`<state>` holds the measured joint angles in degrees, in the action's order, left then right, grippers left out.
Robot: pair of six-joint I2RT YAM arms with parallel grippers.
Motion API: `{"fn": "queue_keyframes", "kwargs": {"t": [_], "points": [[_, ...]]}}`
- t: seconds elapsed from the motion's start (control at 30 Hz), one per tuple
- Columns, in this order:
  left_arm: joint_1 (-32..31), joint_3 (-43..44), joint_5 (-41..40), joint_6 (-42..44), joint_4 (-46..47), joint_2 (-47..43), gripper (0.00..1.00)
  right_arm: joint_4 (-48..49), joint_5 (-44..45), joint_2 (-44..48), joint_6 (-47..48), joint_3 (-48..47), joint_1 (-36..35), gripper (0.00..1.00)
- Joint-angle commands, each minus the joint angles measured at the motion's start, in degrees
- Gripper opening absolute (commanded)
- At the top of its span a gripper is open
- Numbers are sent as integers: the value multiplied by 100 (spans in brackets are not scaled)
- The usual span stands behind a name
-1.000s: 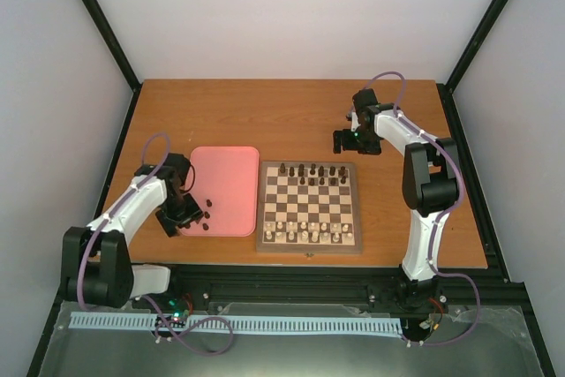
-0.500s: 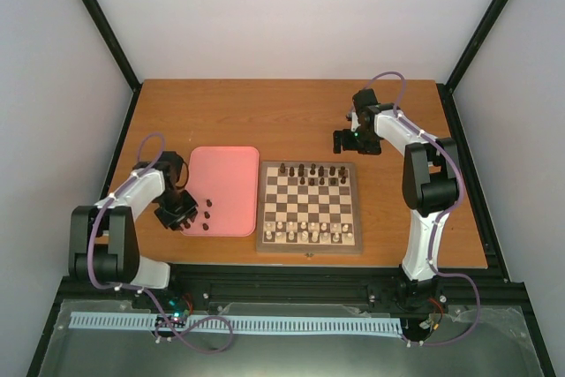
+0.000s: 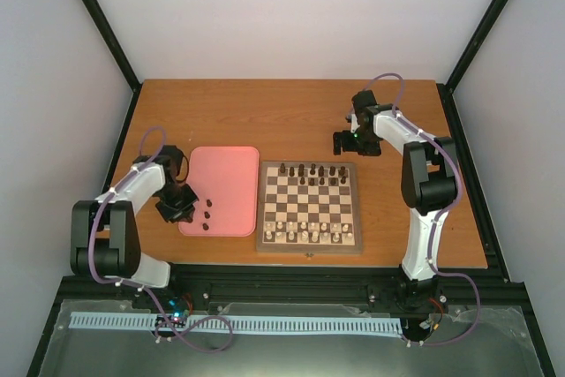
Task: Set up the chess pieces on the board
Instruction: Pick up the chess piece from the storage box, then place the chess piece on the chessboard.
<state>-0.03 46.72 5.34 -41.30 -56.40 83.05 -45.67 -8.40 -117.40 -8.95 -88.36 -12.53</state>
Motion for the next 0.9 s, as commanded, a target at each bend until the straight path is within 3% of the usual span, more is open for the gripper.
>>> {"fn": "queue_keyframes", "kwargs": {"t": [0.0,0.2,0.53,0.7,0.87], "points": [[39,739,-137,262,-461,-268,1,-52,64,-94,60,-90,-38,100],[-82,1768,227,545,-729,-203,1,-90,121,-125,61,-183,-26,100],[-2201,3857,394,720,-799,1903,1,-132,166,-98,52,-264,-35,100],[-2740,4949,492,717,-901,2797,2,-140,173,-94,65,-293,-30,100],[-3000,5249,523,632,-791,3099,3,-113,155,-105,78,-249,-24,100]]}}
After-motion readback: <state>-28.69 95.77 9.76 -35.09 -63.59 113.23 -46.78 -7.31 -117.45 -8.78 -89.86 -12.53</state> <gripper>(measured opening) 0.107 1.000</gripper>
